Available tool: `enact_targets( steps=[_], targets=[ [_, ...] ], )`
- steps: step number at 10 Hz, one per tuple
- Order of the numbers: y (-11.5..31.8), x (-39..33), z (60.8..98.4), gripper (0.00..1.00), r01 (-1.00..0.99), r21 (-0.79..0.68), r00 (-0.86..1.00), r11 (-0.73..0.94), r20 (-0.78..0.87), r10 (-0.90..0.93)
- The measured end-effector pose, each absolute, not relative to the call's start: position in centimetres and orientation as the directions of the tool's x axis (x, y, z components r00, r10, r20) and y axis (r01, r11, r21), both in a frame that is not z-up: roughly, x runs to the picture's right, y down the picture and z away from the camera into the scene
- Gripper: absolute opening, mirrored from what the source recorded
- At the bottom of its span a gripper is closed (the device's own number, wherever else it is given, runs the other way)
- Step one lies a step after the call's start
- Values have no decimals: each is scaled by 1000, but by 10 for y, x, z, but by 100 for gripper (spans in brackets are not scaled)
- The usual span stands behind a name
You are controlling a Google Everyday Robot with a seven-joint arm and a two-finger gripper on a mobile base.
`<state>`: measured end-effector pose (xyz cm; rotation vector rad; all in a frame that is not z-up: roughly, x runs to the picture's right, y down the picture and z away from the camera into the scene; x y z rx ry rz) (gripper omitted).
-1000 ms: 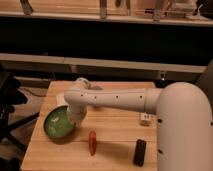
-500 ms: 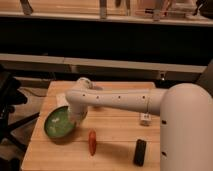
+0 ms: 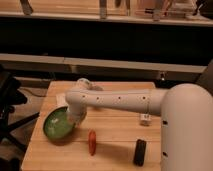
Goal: Drag the ceramic bowl in a circle
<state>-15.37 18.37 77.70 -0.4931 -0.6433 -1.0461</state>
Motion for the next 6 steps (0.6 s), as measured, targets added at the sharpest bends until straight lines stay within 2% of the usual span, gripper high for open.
enact_targets(
  steps=[6],
  targets=[
    [186,-154,772,0,887,-74,373,456,698,-612]
  ],
)
